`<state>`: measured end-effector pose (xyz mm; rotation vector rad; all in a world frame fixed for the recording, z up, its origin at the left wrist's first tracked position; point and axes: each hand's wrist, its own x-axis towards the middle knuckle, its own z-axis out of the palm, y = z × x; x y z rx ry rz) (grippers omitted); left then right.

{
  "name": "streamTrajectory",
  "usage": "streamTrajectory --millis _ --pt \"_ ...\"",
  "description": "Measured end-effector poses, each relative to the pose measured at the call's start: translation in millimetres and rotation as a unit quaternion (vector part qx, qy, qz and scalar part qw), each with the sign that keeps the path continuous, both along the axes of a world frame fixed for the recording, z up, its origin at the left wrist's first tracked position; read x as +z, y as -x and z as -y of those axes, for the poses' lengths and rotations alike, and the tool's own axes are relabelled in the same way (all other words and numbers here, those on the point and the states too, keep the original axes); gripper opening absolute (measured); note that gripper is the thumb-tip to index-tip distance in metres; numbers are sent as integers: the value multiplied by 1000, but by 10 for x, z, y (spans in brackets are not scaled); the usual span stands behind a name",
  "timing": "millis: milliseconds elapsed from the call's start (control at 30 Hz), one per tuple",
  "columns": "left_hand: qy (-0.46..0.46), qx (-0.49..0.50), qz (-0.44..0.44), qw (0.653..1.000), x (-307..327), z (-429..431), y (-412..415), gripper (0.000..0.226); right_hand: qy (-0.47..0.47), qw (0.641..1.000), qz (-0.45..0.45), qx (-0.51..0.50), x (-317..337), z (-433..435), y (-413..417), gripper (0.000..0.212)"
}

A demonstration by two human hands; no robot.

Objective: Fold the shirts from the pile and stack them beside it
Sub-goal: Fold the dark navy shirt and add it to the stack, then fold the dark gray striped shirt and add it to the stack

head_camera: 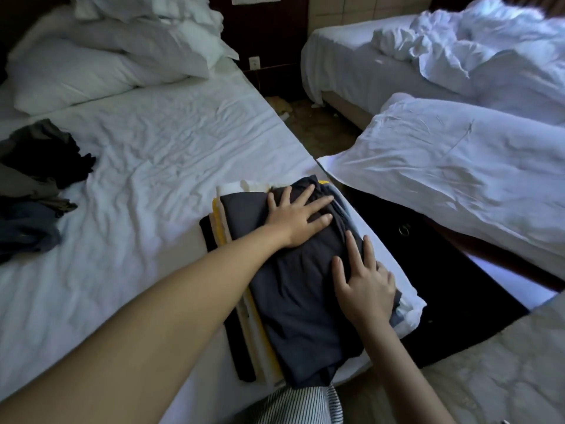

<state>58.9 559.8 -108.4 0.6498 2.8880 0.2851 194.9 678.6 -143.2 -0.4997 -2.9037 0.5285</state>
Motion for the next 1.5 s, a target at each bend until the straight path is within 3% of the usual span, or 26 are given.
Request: streamTrajectory --millis 133,267,367,533,700,1000,1167,1300,1400,1500 --pt "-34 10 17 999 -14 62 -9 48 13 1000 -18 5 3 3 -45 75" --pt "69 -22 -39 997 159 291 -65 54 5 1000 9 16 84 25 -84 71" --pt "126 41 -38 990 202 809 -111 54 -12 999 31 28 136 55 -96 58" --pt "112 112 5 987 168 1749 -470 52 -74 995 -2 61 351 372 -70 61" --pt "106 171 6 980 261 2574 -767 53 -100 966 -94 221 686 1209 31 68" --pt "105 240 17 965 251 3740 -1217 54 -120 896 -25 426 664 2666 246 52" --pt "12 347 67 935 26 4374 -1286 54 -110 868 -8 484 405 3361 401 63" --pt "-135 435 90 886 -244 4717 -1128 57 -82 872 56 479 49 3741 591 53" --pt "-246 488 54 836 -391 4809 -908 63 -78 880 69 464 -252 3856 697 62" --pt "-138 519 -115 836 -519 4866 -644 73 -71 885 29 459 -445 3906 807 75"
